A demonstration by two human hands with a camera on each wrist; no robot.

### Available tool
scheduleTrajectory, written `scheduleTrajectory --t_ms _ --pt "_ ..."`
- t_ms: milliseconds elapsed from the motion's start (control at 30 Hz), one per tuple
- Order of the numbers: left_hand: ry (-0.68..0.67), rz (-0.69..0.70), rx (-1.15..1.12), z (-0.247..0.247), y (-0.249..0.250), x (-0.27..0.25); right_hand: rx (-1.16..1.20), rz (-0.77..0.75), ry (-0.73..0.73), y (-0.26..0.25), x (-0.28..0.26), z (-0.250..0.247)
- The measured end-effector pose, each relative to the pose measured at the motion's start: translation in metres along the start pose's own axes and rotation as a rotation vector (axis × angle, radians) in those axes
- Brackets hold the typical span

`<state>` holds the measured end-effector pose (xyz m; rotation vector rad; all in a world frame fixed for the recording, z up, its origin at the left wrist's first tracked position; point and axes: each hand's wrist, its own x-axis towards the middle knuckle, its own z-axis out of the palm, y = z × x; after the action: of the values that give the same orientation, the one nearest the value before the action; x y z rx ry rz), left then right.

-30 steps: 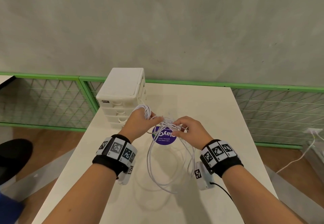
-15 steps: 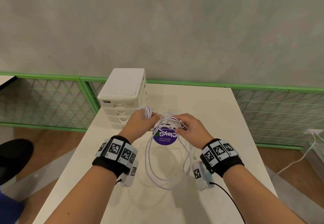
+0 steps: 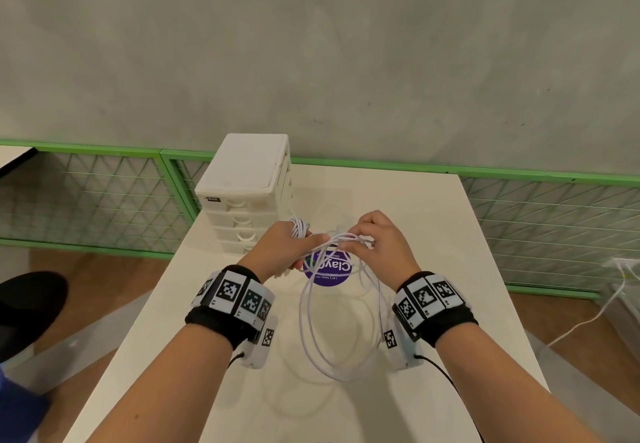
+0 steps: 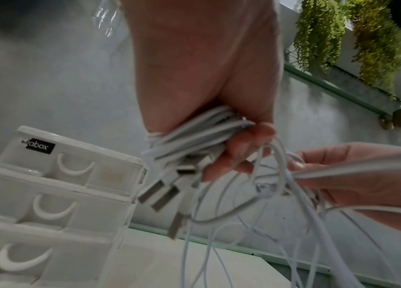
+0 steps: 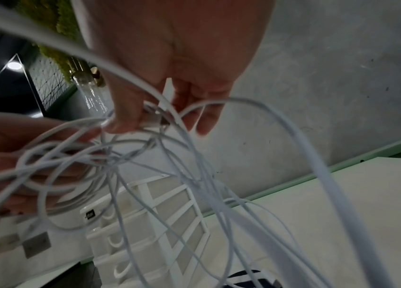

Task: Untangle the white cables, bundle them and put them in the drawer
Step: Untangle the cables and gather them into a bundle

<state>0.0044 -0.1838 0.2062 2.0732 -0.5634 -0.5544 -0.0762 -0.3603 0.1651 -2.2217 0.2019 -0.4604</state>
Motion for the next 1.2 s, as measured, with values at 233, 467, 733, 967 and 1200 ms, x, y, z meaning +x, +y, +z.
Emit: scheduleTrajectory --t_ms 233,467,733,967,1200 --pt "0.227 0.041 -0.107 0.001 -0.003 0.009 -0.008 -0.007 -0.180 -0.002 0.001 -0.007" --pt "0.031 0.054 -0.095 -0.005 0.000 0.005 0.056 -0.076 -0.002 -0.006 0.001 -0.005" --pt "0.039 0.031 -0.122 0.003 -0.004 0.006 0.202 0.084 -0.085 -0.003 0.003 0.002" --pt "0.200 0.014 -0.075 0.001 -0.010 0.012 0.251 0.088 -0.137 -0.002 0.001 -0.006" --pt "0.161 0.053 -0.140 0.003 0.004 0.003 0.211 0.108 -0.068 -0.011 0.004 -0.002"
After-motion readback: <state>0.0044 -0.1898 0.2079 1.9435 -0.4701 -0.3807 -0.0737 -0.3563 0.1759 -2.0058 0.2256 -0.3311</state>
